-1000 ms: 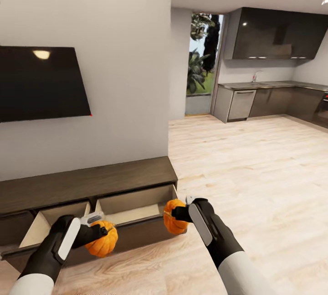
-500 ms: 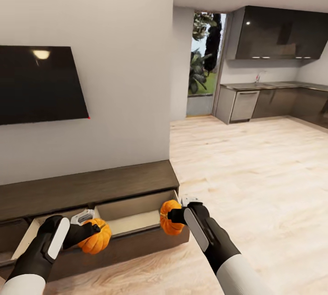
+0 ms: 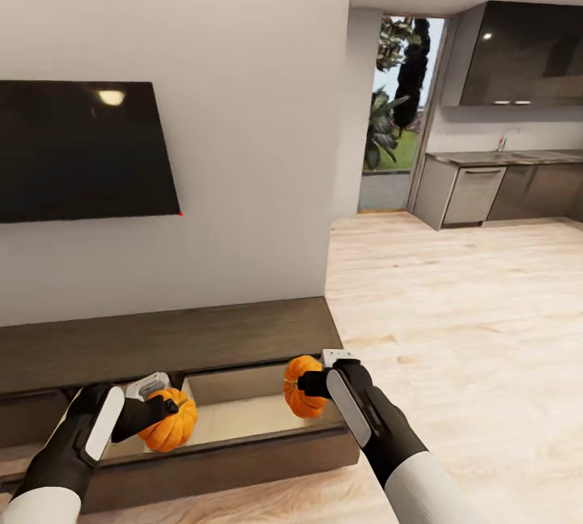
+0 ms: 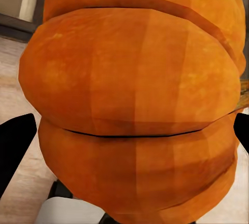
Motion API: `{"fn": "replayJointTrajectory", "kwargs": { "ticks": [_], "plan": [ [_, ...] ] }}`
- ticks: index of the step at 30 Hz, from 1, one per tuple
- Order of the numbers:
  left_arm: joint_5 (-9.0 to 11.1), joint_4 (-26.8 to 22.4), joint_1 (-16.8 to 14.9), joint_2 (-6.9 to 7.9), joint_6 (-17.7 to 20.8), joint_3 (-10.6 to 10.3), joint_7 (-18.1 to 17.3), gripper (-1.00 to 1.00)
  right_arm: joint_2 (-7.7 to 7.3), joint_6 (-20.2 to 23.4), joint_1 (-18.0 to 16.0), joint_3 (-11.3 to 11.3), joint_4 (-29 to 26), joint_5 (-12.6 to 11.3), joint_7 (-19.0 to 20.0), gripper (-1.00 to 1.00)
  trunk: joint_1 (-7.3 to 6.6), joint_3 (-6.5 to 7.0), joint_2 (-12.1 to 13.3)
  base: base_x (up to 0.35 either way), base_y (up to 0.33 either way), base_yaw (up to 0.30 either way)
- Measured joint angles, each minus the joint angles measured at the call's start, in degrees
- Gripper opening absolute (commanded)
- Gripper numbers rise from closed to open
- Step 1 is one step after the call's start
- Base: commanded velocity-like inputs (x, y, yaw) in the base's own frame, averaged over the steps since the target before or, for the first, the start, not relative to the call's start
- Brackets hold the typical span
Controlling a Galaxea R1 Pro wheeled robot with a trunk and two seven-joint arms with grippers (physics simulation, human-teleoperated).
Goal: Place each of the two pumpkins and all three candles from the living room inside a cabinet in the living room (use any cabinet), then make sure every cabinet is closed, and position the cauldron so it is next to a table in the living room.
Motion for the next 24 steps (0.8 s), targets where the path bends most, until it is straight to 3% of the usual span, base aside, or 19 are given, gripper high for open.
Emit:
{"fn": "replayJointTrajectory", "kwargs": {
  "ticks": [8, 19, 24],
  "plan": [
    [-0.07, 0.06, 0.0, 0.02, 0.0, -0.01, 0.02, -1.0, 0.0, 0.04, 0.0, 0.0, 0.01, 0.05, -0.07, -1.0, 0.0, 0.0, 0.0, 0.301, -0.003, 0.223],
    [0.01, 0.09, 0.0, -0.05, 0.0, -0.08, -0.06, -1.0, 0.0, 0.04, 0.0, 0.01, 0.01, 0.07, 0.03, -1.0, 0.0, 0.12, 0.0, 0.263, -0.001, 0.089],
    [0.24, 0.1, 0.0, -0.23, -0.01, -0.16, -0.08, -1.0, 0.0, 0.29, 0.0, 0.05, 0.04, 0.0, 0.23, -1.0, 0.0, 0.13, 0.0, 0.096, -0.006, 0.009]
  ]
}}
